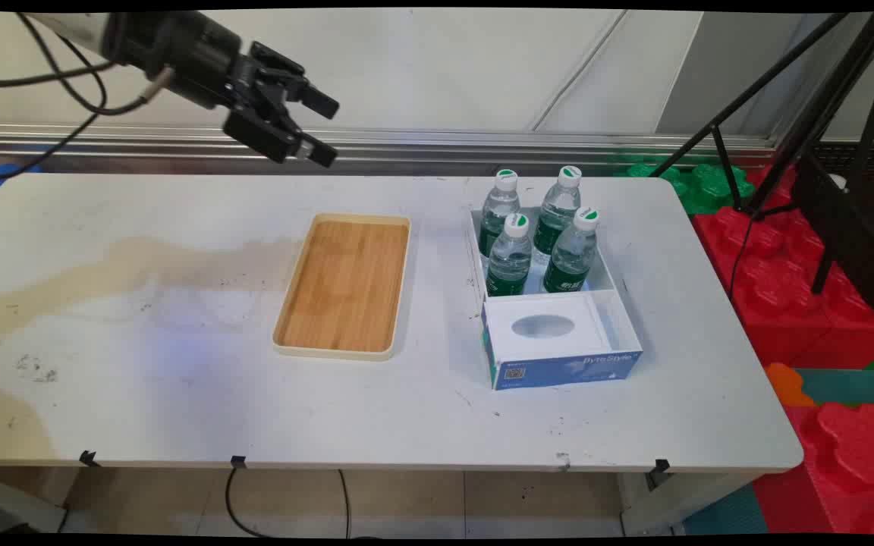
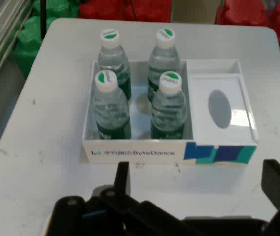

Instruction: Pick up the green bottle from the white box

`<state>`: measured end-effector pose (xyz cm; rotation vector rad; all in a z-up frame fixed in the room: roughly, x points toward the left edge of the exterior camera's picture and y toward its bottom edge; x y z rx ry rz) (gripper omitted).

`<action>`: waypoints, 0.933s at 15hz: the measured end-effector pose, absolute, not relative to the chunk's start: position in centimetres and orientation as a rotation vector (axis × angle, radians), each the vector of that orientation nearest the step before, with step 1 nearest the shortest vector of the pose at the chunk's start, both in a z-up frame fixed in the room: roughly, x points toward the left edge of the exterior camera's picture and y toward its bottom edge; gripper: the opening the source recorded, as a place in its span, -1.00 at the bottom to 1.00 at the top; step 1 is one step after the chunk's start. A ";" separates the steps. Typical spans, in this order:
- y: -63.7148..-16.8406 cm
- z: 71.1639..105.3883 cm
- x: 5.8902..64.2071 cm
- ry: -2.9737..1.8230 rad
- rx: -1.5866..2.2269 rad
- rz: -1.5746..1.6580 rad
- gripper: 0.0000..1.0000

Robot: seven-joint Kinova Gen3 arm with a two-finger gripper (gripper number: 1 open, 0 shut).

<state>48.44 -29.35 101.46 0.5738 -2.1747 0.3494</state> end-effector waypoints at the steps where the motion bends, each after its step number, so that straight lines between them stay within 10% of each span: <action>1: -29.8 101.2 48.1 -2.174 0.573 0.353 1.00; 14: -38.8 93.9 41.1 -2.222 0.600 0.398 1.00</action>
